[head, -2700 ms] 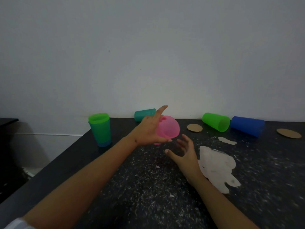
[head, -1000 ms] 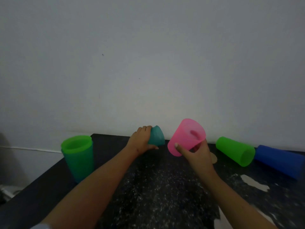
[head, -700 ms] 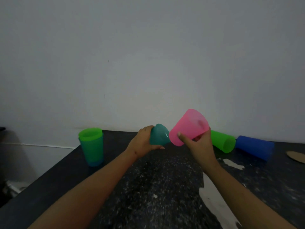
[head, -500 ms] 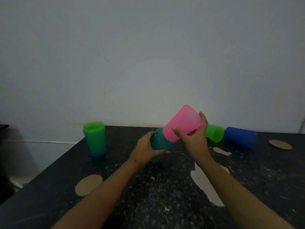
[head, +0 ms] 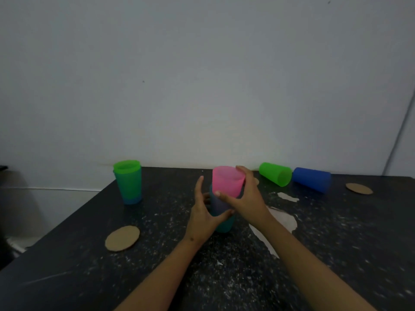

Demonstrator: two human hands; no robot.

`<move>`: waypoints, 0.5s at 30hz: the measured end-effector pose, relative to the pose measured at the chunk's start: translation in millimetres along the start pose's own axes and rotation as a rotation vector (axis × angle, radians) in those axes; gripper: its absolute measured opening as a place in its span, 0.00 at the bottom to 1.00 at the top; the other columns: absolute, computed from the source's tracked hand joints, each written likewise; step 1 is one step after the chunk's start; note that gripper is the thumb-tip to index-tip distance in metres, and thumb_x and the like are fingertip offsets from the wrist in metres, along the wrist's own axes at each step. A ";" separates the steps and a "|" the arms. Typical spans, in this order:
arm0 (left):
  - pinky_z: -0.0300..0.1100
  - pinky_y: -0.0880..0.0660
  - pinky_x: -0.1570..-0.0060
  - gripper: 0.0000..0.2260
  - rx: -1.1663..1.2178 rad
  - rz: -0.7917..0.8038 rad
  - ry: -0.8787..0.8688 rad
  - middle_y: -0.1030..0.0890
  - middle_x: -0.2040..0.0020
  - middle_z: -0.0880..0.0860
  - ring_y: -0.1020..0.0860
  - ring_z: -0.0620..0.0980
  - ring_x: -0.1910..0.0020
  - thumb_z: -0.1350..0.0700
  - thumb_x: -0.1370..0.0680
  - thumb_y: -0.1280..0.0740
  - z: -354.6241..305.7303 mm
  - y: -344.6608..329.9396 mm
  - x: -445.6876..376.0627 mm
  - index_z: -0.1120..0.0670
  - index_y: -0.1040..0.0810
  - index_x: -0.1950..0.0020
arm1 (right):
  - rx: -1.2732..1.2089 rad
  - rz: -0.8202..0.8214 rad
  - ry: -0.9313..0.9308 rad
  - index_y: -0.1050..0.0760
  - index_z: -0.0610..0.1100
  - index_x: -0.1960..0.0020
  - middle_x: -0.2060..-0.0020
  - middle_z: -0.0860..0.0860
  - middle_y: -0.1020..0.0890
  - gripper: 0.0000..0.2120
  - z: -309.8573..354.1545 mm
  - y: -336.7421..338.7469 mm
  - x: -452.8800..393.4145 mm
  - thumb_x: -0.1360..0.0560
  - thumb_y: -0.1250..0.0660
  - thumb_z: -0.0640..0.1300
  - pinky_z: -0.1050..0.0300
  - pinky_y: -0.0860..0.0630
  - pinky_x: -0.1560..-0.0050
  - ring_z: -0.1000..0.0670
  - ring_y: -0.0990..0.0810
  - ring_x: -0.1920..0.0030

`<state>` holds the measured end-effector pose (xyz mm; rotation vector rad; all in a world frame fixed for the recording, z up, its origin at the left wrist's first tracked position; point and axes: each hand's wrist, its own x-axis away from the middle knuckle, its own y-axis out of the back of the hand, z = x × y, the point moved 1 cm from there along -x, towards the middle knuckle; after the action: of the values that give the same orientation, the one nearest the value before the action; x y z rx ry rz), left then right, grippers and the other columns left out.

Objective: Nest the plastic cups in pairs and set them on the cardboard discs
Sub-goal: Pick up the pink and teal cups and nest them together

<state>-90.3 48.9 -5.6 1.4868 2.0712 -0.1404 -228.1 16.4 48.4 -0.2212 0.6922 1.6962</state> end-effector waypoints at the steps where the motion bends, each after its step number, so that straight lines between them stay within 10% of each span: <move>1: 0.20 0.30 0.56 0.52 -0.008 0.002 -0.020 0.32 0.43 0.32 0.29 0.24 0.46 0.44 0.38 0.23 0.6 0.7 -0.2 0.35 0.57 0.26 | 0.007 0.008 0.005 0.43 0.53 0.30 0.41 0.56 0.36 0.45 0.2 0.1 1.0 0.41 0.26 0.62 0.62 0.31 0.42 0.52 0.33 0.38; 9: 0.39 0.22 0.44 0.42 -0.059 0.096 -0.119 0.28 0.32 0.47 0.24 0.44 0.39 0.46 0.32 0.27 -3.7 -0.2 -1.2 0.31 0.50 0.28 | -0.018 0.017 -0.042 0.41 0.55 0.34 0.43 0.60 0.32 0.42 -4.0 0.0 9.9 0.42 0.30 0.67 0.77 0.31 0.52 0.56 0.29 0.40; 15: 0.29 0.25 0.45 0.43 -0.060 0.114 -0.088 0.31 0.29 0.48 0.25 0.41 0.40 0.46 0.32 0.27 1.8 2.2 -2.1 0.30 0.52 0.29 | -0.037 0.076 -0.057 0.47 0.56 0.28 0.40 0.66 0.34 0.47 -11.9 -4.9 15.3 0.39 0.25 0.61 0.81 0.32 0.53 0.60 0.31 0.39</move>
<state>-87.1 47.3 -5.6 1.5303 1.9001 -0.0974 -230.0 23.0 29.6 -0.1737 0.6343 1.7825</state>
